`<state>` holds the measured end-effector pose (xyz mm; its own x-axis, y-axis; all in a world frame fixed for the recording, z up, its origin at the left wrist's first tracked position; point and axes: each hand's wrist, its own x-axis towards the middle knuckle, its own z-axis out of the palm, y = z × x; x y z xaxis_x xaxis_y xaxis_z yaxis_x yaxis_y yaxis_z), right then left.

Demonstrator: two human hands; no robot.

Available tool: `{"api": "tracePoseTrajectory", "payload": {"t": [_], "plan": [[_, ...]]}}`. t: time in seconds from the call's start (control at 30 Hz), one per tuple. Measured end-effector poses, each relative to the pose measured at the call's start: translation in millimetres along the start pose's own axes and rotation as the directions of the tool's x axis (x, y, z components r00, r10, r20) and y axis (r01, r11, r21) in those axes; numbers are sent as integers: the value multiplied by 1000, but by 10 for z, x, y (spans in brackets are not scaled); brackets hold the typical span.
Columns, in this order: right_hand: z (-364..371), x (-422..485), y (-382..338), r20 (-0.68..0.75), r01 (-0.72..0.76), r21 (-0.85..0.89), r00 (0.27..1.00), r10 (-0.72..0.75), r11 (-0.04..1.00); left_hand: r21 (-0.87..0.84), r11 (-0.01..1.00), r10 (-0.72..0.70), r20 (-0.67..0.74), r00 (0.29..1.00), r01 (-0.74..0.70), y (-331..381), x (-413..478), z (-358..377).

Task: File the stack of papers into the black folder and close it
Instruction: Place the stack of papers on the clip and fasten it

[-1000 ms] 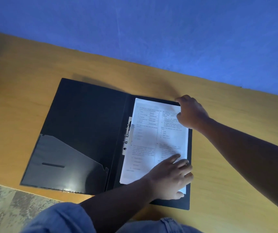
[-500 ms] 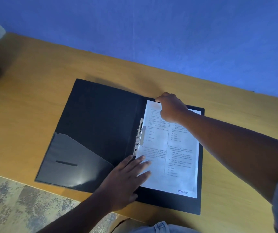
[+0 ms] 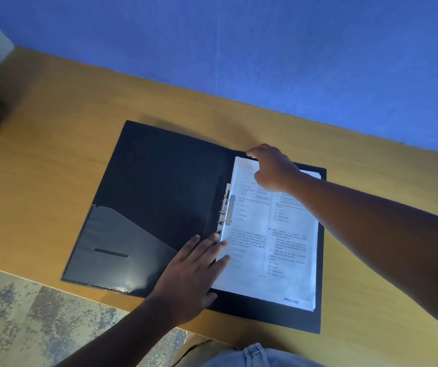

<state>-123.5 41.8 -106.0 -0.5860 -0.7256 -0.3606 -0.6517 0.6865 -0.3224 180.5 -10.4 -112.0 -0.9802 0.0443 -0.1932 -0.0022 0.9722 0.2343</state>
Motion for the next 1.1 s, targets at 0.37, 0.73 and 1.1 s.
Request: {"api": "tracePoseTrajectory", "payload": {"t": [0.37, 0.73, 1.1], "plan": [[-381, -338, 945, -36, -217, 8, 976, 217, 976, -31, 879, 476, -13, 879, -476, 939, 904, 79], [-218, -483, 1121, -15, -204, -34, 979, 204, 978, 152, 725, 649, 175, 740, -672, 1335, 1410, 165], [-90, -773, 1080, -218, -318, 424, 873, 437, 848, 160, 796, 584, 51, 810, -584, 1275, 1322, 278]]}}
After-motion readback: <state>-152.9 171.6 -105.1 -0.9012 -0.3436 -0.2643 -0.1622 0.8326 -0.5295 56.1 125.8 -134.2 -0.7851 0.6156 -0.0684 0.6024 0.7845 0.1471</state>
